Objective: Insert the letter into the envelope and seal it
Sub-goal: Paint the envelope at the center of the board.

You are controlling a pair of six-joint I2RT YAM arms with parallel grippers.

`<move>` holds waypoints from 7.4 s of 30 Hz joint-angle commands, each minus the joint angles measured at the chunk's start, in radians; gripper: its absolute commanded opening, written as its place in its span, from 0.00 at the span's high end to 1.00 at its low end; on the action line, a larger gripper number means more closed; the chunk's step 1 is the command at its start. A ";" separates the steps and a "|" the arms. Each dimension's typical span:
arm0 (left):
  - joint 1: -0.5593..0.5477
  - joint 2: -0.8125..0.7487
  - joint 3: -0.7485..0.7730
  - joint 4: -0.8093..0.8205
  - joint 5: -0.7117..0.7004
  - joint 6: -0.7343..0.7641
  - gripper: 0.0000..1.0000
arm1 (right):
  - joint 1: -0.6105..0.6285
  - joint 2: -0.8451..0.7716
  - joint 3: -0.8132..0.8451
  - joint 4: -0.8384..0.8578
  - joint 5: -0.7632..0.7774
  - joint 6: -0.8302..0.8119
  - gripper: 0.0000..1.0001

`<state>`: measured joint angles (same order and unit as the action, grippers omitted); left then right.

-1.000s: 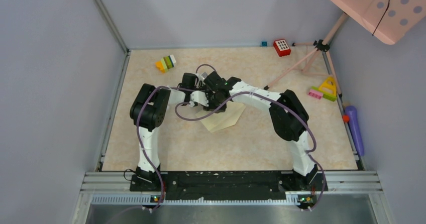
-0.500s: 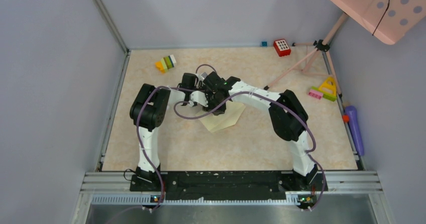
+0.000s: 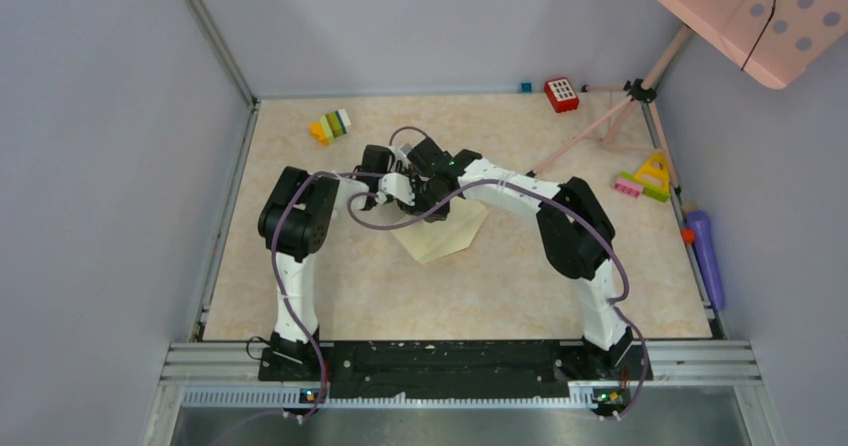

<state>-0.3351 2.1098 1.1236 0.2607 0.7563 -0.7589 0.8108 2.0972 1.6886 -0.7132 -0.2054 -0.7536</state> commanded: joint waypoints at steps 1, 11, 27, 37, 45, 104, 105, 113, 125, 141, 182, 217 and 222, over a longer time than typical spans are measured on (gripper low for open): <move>-0.011 0.013 -0.028 -0.075 -0.123 0.055 1.00 | -0.035 -0.067 -0.020 0.063 -0.007 0.025 1.00; -0.010 0.013 -0.028 -0.076 -0.123 0.057 1.00 | -0.091 -0.109 -0.084 0.083 -0.018 0.027 1.00; -0.011 0.011 -0.028 -0.077 -0.124 0.060 1.00 | -0.115 -0.097 -0.107 0.115 0.037 0.026 1.00; -0.011 0.012 -0.028 -0.076 -0.125 0.064 1.00 | -0.142 -0.097 -0.107 0.115 0.062 0.022 1.00; -0.011 0.010 -0.028 -0.076 -0.126 0.066 1.00 | -0.168 -0.081 -0.101 0.115 0.089 0.014 1.00; -0.013 0.010 -0.028 -0.075 -0.128 0.073 1.00 | -0.125 -0.116 -0.135 0.084 0.003 0.003 1.00; -0.013 0.009 -0.027 -0.075 -0.129 0.072 1.00 | -0.130 -0.115 -0.135 0.085 0.005 0.004 1.00; -0.014 0.010 -0.027 -0.075 -0.129 0.074 1.00 | -0.157 -0.105 -0.124 0.095 0.029 0.002 1.00; -0.014 0.009 -0.027 -0.077 -0.130 0.074 1.00 | -0.205 -0.097 -0.099 0.091 0.052 -0.004 1.00; -0.015 0.007 -0.027 -0.078 -0.135 0.075 1.00 | -0.114 -0.137 -0.104 0.066 -0.029 -0.004 1.00; -0.014 0.009 -0.027 -0.078 -0.129 0.077 1.00 | -0.059 -0.088 -0.112 0.071 0.000 -0.009 1.00; -0.016 0.007 -0.028 -0.078 -0.134 0.078 1.00 | -0.186 -0.149 -0.165 0.149 0.086 0.009 1.00; -0.015 0.008 -0.029 -0.077 -0.132 0.071 1.00 | -0.188 -0.136 -0.099 0.095 0.122 0.065 1.00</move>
<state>-0.3450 2.1029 1.1236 0.2619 0.7326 -0.7372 0.6323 1.9759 1.4948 -0.6075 -0.1047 -0.7460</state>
